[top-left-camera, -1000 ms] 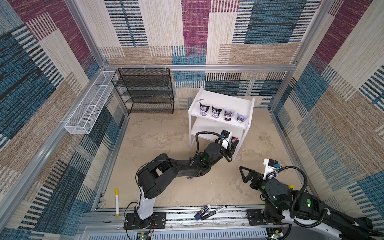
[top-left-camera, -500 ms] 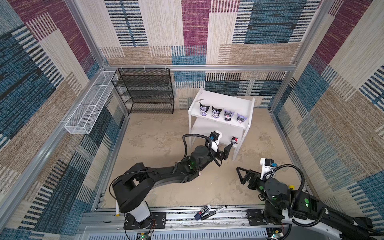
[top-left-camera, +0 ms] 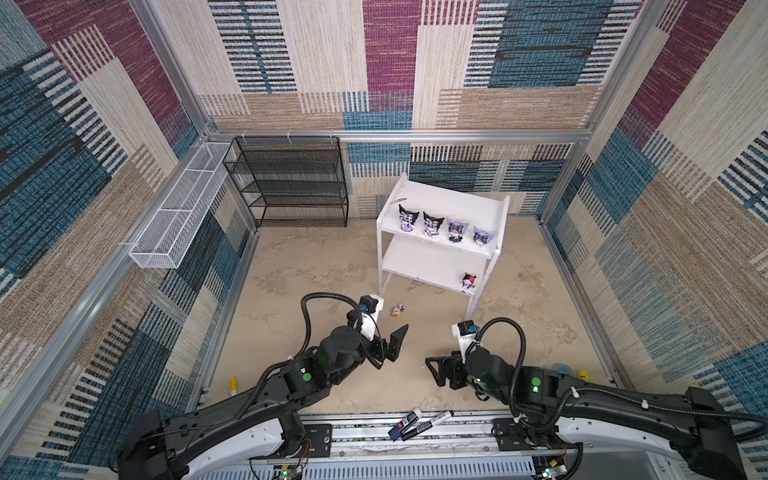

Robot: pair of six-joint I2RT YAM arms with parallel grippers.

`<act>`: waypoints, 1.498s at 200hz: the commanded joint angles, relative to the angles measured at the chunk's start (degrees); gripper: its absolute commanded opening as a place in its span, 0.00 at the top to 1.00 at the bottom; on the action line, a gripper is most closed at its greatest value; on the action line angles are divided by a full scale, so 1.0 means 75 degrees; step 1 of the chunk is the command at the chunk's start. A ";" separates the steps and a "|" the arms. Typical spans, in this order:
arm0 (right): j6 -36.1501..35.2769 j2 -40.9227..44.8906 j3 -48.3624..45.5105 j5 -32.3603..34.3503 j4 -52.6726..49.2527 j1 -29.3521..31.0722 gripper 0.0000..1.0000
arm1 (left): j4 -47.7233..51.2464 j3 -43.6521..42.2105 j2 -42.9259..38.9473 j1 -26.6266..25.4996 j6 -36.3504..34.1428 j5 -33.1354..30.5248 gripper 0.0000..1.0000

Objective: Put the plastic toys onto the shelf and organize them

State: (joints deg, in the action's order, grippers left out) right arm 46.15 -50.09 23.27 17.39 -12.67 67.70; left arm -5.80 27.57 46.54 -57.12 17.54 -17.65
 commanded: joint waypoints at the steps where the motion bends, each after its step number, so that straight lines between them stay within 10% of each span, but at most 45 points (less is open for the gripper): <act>1: -0.0170 -0.0786 0.0124 -0.0502 0.1605 -0.0023 0.14 | 0.1939 -0.0232 -0.0714 0.0020 0.0765 -0.0689 0.01; 124: -0.2116 -0.4908 0.2431 -0.2176 0.2796 -0.0852 0.65 | 0.4628 -0.0709 -0.1987 0.0102 0.2908 -0.0982 0.01; 204: -0.2837 -0.6312 0.3416 -0.2626 0.1888 -0.1445 0.79 | 0.5997 -0.0296 -0.3435 0.0102 0.3035 -0.1409 0.01; 299: -0.3392 -0.6544 0.3555 -0.2331 0.0774 -0.1445 0.83 | 0.5344 -0.0604 -0.2687 0.0101 0.3481 -0.0494 0.01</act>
State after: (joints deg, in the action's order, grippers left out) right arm 22.44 -99.26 50.24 -1.83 -0.75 56.93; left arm 38.09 24.16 24.75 -56.38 41.01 -24.88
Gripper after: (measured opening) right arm 0.173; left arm 0.989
